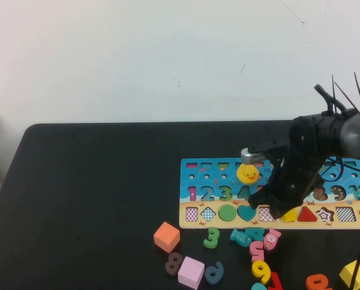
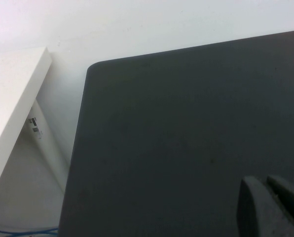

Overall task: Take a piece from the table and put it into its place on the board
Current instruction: Place the "Pentagon" into the hole of the Pentagon

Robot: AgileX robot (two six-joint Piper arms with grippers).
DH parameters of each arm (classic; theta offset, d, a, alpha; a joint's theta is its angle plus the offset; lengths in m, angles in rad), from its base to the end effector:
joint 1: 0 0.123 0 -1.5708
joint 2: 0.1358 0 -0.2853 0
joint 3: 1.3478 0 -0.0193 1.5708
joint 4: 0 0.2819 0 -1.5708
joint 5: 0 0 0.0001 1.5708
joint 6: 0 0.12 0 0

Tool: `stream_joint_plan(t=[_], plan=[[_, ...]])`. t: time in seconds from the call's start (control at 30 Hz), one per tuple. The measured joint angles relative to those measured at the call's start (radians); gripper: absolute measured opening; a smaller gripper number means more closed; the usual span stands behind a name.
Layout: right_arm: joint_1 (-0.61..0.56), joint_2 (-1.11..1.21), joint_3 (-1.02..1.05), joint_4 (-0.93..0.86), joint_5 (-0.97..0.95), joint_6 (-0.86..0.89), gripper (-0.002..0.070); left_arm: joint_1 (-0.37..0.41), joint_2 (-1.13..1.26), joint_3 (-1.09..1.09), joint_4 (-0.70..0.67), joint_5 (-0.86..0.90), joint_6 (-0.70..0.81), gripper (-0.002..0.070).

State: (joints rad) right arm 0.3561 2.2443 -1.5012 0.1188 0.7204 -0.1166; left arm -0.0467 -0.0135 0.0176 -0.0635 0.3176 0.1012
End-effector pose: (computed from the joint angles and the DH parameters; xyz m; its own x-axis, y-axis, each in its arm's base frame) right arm 0.4327 0.1709 0.0459 -0.9088 -0.3669 -0.1987 -0.3868 0.9194 0.0713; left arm 0.1126 -0.0077 0.1725 -0.2286 0.0516 -0.9721 0.0753 0.9965 0.0352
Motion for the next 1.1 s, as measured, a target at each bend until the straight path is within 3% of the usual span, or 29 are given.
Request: stream_joint_plan(t=[0.87,1.1], plan=[[0.0,0.032,-0.004,-0.036,-0.09,0.083,0.0019,0.0,0.0,0.0,0.0,0.0,0.0,-0.0002],[0.0,-0.054,-0.011,-0.034,-0.109,0.083,0.0019,0.0,0.0,0.0,0.0,0.0,0.0,-0.0002]])
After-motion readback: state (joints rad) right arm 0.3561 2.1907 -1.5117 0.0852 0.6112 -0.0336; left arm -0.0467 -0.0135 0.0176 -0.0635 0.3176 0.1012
